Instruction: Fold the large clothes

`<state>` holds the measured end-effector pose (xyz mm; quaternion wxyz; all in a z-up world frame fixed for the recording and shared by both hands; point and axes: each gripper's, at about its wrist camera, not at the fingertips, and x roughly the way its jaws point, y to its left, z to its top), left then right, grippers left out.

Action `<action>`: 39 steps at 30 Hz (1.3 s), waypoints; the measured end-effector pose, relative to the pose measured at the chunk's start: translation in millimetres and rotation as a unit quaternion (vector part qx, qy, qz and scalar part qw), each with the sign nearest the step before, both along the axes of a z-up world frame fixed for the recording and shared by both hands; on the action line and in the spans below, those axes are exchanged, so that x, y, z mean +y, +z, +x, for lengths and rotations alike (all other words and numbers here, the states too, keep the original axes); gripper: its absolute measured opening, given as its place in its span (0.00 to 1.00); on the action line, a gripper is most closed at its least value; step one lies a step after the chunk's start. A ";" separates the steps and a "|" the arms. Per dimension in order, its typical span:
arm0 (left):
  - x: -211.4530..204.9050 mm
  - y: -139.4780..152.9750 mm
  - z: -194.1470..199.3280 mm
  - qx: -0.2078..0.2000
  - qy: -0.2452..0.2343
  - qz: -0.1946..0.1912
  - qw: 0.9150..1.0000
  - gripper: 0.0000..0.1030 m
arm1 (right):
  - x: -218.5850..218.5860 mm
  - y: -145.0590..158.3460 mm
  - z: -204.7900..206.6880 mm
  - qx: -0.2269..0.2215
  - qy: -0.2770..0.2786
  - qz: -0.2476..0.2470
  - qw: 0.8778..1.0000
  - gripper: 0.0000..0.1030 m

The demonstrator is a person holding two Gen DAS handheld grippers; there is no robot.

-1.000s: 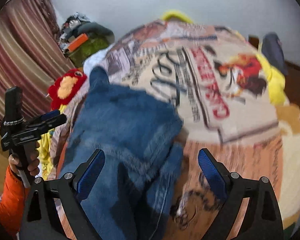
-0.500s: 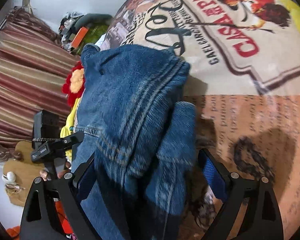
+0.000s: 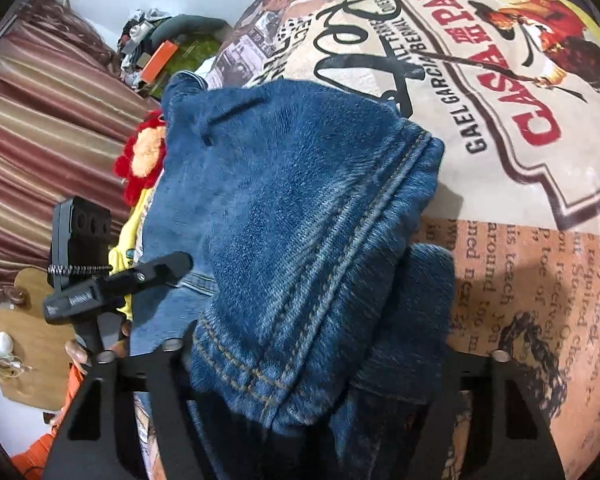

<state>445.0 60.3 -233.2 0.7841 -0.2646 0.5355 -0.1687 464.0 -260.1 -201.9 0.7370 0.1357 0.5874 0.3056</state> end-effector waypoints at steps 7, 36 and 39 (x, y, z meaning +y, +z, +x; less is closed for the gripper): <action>-14.7 47.8 -24.7 -0.055 -0.022 0.045 0.997 0.54 | 12.1 34.3 -22.0 -0.042 -0.005 -0.017 0.999 0.44; 137.5 110.0 -134.8 -0.088 0.068 0.069 0.991 0.52 | 184.2 85.8 -87.2 -0.079 0.078 -0.021 0.994 0.43; 151.9 78.6 -134.2 -0.054 0.077 0.056 0.994 0.52 | 200.0 57.4 -87.9 -0.056 0.088 -0.036 0.994 0.43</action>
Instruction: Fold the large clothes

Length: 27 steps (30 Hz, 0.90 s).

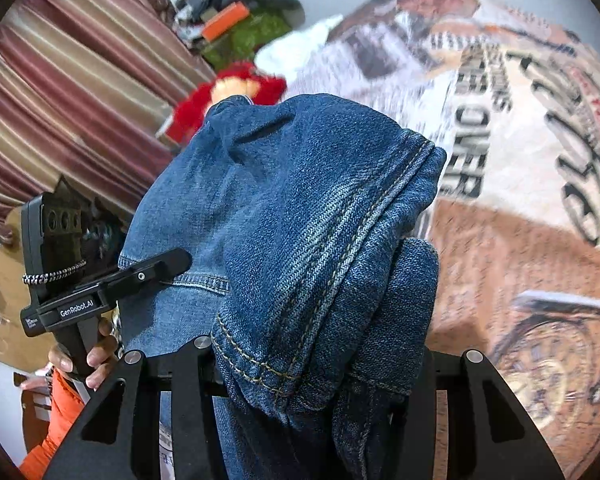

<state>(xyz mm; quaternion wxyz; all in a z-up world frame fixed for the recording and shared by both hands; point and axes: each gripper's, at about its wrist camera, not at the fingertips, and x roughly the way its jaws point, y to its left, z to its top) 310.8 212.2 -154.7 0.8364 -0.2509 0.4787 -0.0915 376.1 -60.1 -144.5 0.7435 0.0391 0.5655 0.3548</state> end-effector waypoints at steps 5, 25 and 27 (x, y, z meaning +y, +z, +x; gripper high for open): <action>13.1 -42.4 -1.3 0.036 0.004 -0.012 0.999 0.52 | 17.6 -45.2 4.2 0.039 0.005 -0.026 0.999 0.43; -17.3 -43.4 -71.9 0.004 0.029 0.168 0.985 0.73 | -2.2 -46.4 -19.7 -0.042 0.065 -0.065 0.995 0.66; -23.9 -38.8 -80.2 0.003 0.022 0.198 0.980 0.73 | -11.7 -43.1 -27.0 -0.050 0.062 -0.068 0.995 0.67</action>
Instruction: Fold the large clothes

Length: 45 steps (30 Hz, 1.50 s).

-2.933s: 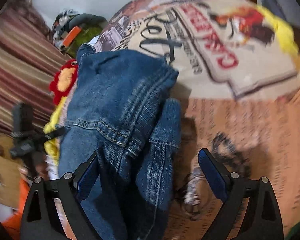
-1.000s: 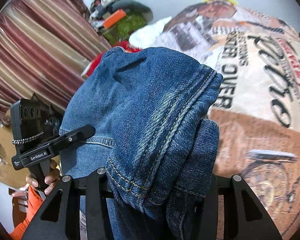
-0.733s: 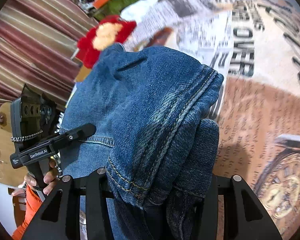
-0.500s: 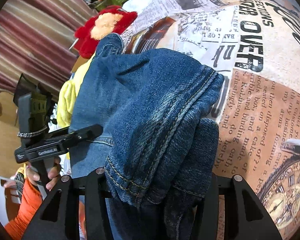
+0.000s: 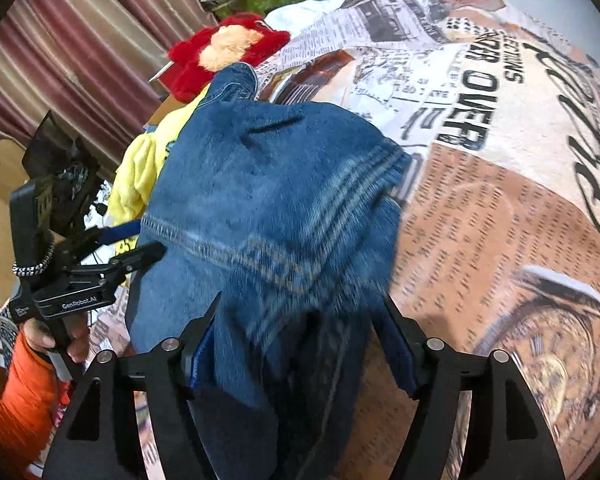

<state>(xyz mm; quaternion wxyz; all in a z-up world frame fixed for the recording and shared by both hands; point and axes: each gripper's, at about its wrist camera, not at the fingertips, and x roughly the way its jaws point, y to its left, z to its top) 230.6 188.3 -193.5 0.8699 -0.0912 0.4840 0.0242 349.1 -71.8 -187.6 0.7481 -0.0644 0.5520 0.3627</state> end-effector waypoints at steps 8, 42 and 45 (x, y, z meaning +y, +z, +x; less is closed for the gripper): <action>-21.2 -6.6 -21.3 0.006 -0.017 0.046 0.999 0.74 | -51.4 6.8 -22.9 -0.019 -0.027 -0.012 0.999 0.69; -80.2 238.9 -166.5 -0.374 0.047 0.092 0.922 0.73 | -58.6 255.9 -223.5 -0.382 -0.058 0.198 0.901 0.69; -88.0 242.5 -181.9 -0.390 0.052 0.102 0.913 0.73 | -62.1 259.3 -238.6 -0.391 -0.063 0.203 0.896 0.69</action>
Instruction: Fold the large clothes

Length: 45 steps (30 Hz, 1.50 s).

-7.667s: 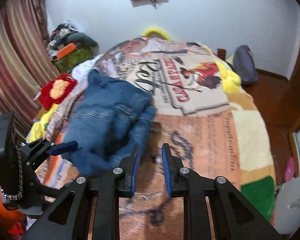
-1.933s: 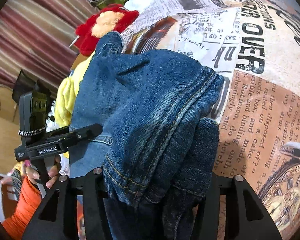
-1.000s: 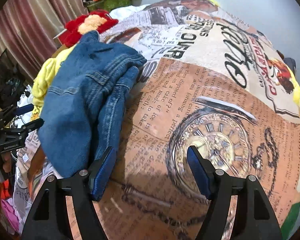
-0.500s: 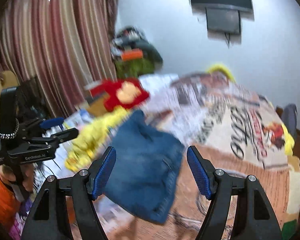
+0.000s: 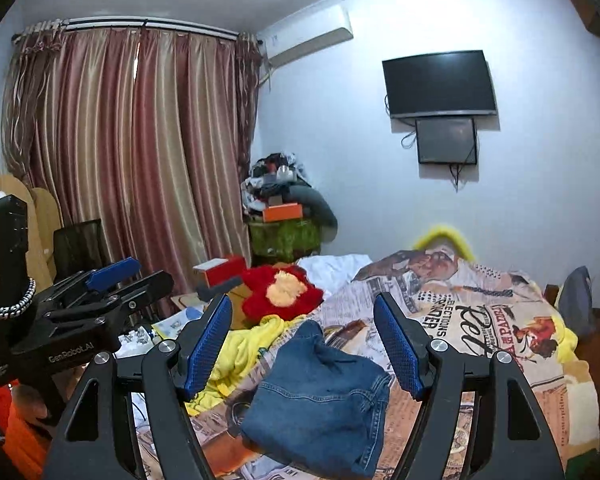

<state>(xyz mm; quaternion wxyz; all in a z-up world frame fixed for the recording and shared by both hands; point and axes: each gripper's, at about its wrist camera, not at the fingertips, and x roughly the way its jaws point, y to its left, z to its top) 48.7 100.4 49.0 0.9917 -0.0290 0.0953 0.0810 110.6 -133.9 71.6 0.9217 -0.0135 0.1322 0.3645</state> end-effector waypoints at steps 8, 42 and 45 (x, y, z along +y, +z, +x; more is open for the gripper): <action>-3.2 -5.9 -19.4 -0.006 0.004 -0.005 1.000 0.78 | -4.4 -7.5 -26.0 0.000 -0.027 -0.011 1.000 0.69; -2.9 -21.7 -18.7 0.021 0.007 -0.022 1.000 1.00 | -10.5 -18.4 -30.1 -0.006 -0.097 -0.028 0.995 1.00; -2.6 -22.5 -17.5 0.023 0.008 -0.025 0.999 1.00 | -10.4 -18.4 -30.2 -0.006 -0.095 -0.028 0.995 1.00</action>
